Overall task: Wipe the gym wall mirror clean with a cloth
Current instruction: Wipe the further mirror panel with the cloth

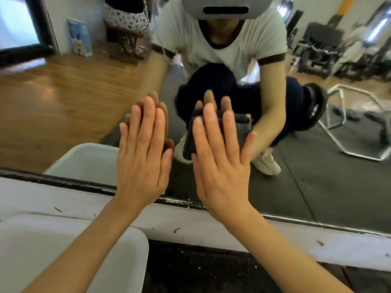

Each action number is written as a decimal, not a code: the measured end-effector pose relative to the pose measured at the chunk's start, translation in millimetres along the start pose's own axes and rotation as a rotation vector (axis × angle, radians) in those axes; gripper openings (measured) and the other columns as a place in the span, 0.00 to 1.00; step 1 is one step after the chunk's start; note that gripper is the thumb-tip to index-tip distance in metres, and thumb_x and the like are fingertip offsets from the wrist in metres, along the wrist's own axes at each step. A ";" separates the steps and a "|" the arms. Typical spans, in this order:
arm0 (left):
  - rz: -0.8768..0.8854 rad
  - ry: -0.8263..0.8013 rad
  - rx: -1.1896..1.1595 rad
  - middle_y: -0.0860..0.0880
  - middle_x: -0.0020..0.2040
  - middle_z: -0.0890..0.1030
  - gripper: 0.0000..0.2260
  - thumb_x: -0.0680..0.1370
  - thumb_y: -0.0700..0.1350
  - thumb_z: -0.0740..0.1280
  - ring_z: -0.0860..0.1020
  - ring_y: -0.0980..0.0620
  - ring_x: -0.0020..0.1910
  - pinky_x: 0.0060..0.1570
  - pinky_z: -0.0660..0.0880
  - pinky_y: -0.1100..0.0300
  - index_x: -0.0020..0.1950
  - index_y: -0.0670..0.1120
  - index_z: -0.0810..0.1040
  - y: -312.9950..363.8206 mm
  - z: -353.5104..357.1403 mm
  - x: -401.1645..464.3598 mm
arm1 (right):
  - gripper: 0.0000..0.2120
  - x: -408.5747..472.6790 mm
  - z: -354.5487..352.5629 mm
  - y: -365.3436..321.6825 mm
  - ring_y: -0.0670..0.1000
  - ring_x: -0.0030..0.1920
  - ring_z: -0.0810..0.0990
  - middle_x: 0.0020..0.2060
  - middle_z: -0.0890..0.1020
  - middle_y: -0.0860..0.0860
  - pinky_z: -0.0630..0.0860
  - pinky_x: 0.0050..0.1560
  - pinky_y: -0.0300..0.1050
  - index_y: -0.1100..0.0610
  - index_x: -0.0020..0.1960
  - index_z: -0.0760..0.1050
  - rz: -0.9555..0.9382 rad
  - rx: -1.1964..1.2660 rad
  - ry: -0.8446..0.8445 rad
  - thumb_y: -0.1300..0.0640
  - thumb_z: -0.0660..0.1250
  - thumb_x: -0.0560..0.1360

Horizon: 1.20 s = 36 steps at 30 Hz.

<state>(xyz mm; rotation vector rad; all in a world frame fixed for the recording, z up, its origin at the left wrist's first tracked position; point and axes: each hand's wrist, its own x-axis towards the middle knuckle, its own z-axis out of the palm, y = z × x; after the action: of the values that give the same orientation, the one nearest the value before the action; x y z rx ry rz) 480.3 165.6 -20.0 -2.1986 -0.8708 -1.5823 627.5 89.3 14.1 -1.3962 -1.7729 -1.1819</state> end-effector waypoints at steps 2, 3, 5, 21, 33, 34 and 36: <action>0.001 -0.009 -0.004 0.53 0.81 0.34 0.28 0.86 0.47 0.48 0.37 0.52 0.81 0.79 0.38 0.53 0.82 0.47 0.37 0.6 -1.2 0.4 | 0.32 -46.2 11.3 3.0 0.53 0.81 0.39 0.81 0.40 0.52 0.36 0.79 0.56 0.57 0.82 0.43 -0.250 -0.123 -0.139 0.61 0.54 0.83; 0.001 -0.015 -0.007 0.54 0.81 0.34 0.28 0.86 0.47 0.48 0.37 0.52 0.81 0.79 0.38 0.53 0.82 0.47 0.37 0.4 -1.8 0.8 | 0.31 -64.2 12.7 7.6 0.53 0.81 0.40 0.81 0.40 0.52 0.36 0.79 0.56 0.57 0.82 0.43 -0.329 -0.174 -0.190 0.62 0.51 0.82; -0.001 -0.023 -0.007 0.54 0.81 0.34 0.28 0.86 0.47 0.48 0.37 0.52 0.81 0.79 0.38 0.53 0.82 0.47 0.36 0.0 -2.5 1.1 | 0.28 -77.0 10.2 17.5 0.53 0.81 0.39 0.81 0.39 0.53 0.37 0.79 0.55 0.57 0.82 0.43 -0.427 -0.233 -0.234 0.64 0.45 0.83; -0.053 -0.054 -0.061 0.53 0.81 0.35 0.30 0.84 0.43 0.52 0.38 0.53 0.81 0.79 0.39 0.52 0.82 0.42 0.40 19.8 -1.1 -11.3 | 0.29 -66.2 2.7 55.0 0.54 0.80 0.37 0.81 0.40 0.54 0.37 0.78 0.54 0.57 0.82 0.45 -0.719 -0.395 -0.197 0.60 0.51 0.84; -0.050 -0.099 -0.046 0.52 0.81 0.33 0.29 0.86 0.49 0.50 0.38 0.50 0.81 0.79 0.40 0.51 0.82 0.46 0.37 51.6 23.9 -33.7 | 0.37 -92.2 -11.7 80.3 0.55 0.81 0.39 0.81 0.40 0.54 0.35 0.79 0.55 0.57 0.83 0.45 -0.559 -0.329 -0.195 0.58 0.61 0.80; -0.060 -0.100 -0.040 0.53 0.81 0.33 0.29 0.86 0.49 0.50 0.37 0.51 0.81 0.79 0.40 0.51 0.82 0.45 0.38 52.7 23.9 -33.4 | 0.36 -106.1 -12.2 84.0 0.54 0.81 0.38 0.81 0.40 0.54 0.35 0.79 0.55 0.57 0.83 0.45 -0.610 -0.344 -0.234 0.60 0.59 0.80; -0.112 -0.096 -0.052 0.54 0.81 0.33 0.29 0.85 0.48 0.52 0.37 0.51 0.81 0.79 0.40 0.51 0.82 0.40 0.43 56.2 23.2 -33.4 | 0.32 -109.1 -15.8 92.1 0.54 0.81 0.39 0.82 0.41 0.53 0.36 0.79 0.53 0.57 0.83 0.46 -0.641 -0.331 -0.238 0.62 0.55 0.82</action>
<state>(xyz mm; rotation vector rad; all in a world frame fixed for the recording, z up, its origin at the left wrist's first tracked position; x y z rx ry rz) 525.8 125.1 -53.2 -2.3152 -1.0081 -1.5769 745.0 32.6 -46.2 -1.2083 -2.3819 -1.7611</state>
